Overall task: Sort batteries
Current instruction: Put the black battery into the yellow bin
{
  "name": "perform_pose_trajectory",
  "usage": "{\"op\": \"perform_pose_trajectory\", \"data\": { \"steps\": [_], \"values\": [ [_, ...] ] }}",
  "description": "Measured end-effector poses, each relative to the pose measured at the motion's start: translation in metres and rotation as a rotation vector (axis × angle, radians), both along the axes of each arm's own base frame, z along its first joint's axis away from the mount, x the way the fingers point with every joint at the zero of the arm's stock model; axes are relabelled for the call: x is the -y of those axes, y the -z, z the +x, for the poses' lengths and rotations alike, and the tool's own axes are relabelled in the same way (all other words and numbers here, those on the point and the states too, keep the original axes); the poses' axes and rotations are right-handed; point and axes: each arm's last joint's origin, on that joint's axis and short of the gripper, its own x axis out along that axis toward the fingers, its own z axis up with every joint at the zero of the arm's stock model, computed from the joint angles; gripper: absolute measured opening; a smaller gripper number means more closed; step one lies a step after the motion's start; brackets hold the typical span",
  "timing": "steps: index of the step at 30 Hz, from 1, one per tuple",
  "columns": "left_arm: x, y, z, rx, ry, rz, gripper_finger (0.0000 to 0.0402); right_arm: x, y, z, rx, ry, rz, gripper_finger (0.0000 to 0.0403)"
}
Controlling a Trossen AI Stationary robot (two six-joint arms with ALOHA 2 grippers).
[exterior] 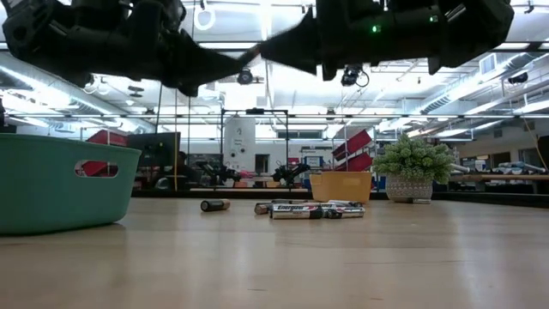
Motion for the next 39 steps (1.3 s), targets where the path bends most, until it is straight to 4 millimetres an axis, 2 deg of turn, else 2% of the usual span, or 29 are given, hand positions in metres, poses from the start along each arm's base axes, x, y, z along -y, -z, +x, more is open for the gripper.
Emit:
{"op": "perform_pose_trajectory", "data": {
  "steps": [10, 18, 25, 30, 35, 39],
  "values": [
    [0.0, -0.011, 0.0, 0.112, 0.008, 0.012, 0.0026, 0.001, -0.012, 0.0, 0.124, -0.011, 0.017, 0.0145],
    [0.002, -0.022, 0.002, 0.185, 0.033, 0.056, 0.0026, 0.003, -0.035, 0.013, 0.196, -0.037, 0.03, 0.0145],
    [0.004, -0.035, 0.012, 0.228, 0.097, 0.074, 0.0026, 0.005, -0.04, 0.016, 0.214, -0.053, 0.041, 0.0144],
    [0.004, -0.036, 0.013, 0.226, 0.095, 0.092, 0.0031, 0.005, -0.04, 0.016, 0.211, -0.058, 0.034, 0.0109],
    [0.004, -0.034, 0.013, 0.205, 0.059, 0.077, 0.0065, 0.005, -0.039, 0.016, 0.202, -0.066, 0.027, 0.0037],
    [0.003, -0.03, 0.014, 0.167, 0.033, 0.064, 0.0102, 0.005, -0.039, 0.016, 0.198, -0.051, 0.018, 0.0034]
  ]
}}
